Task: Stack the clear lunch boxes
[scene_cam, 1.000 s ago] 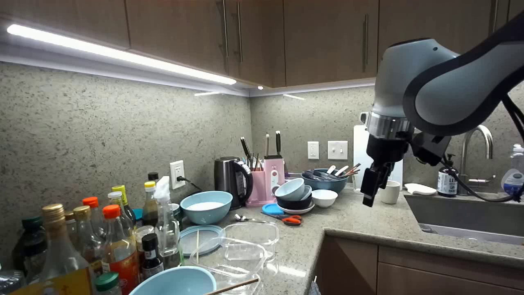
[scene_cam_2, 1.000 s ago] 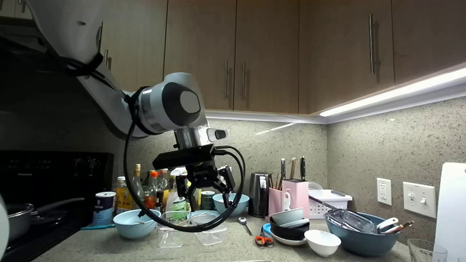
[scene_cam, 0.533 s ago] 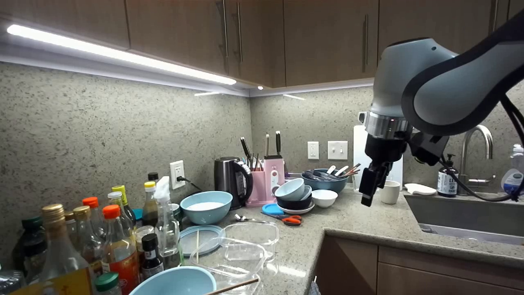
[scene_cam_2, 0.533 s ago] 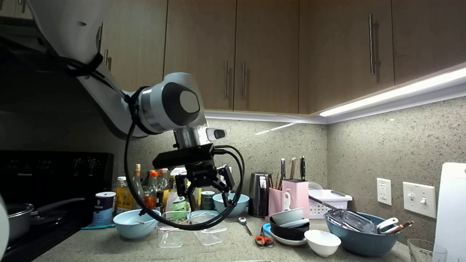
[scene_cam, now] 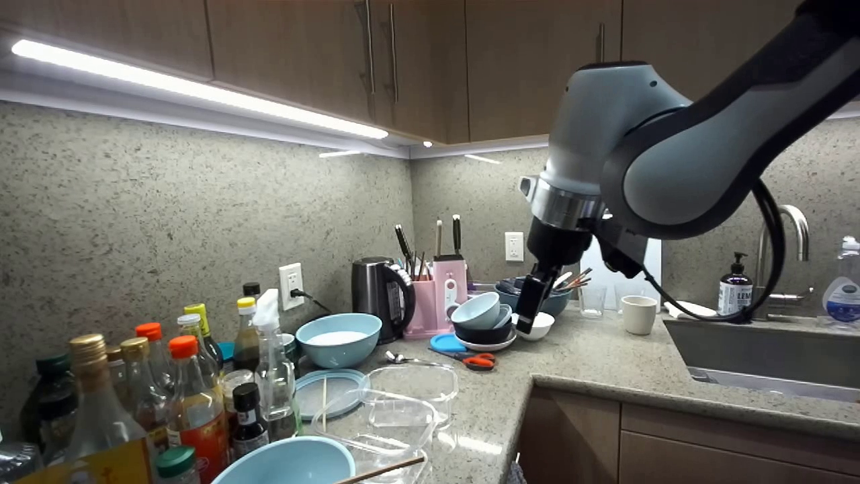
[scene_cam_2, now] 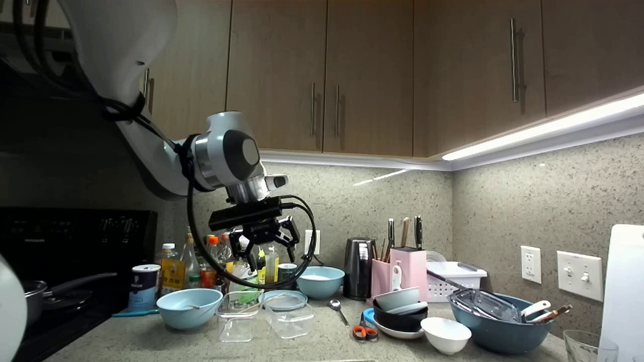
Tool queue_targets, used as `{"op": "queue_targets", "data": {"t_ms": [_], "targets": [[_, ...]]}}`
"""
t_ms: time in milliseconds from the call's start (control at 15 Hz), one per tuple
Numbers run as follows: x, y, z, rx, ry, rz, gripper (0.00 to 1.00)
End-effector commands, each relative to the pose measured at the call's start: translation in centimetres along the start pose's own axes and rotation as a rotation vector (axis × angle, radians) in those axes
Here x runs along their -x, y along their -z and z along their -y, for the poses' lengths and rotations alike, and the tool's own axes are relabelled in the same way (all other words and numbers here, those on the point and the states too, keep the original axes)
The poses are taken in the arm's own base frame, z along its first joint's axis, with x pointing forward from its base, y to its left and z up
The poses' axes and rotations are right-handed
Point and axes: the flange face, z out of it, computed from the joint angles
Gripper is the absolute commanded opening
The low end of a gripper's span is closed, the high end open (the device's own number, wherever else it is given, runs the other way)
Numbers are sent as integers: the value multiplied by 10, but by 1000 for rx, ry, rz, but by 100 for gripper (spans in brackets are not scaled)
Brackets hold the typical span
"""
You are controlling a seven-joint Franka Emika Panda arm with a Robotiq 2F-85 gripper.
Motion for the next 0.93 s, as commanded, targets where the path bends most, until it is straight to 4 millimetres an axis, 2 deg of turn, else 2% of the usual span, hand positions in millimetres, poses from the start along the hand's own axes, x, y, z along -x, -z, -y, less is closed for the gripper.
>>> {"op": "queue_targets", "data": {"t_ms": [0,400,867], "targets": [[-6,-2,2,-7,7,-2,100],[-5,-3,-3,-6,-5,1,100],[-34,-87,20,-151,341,90,100]]}}
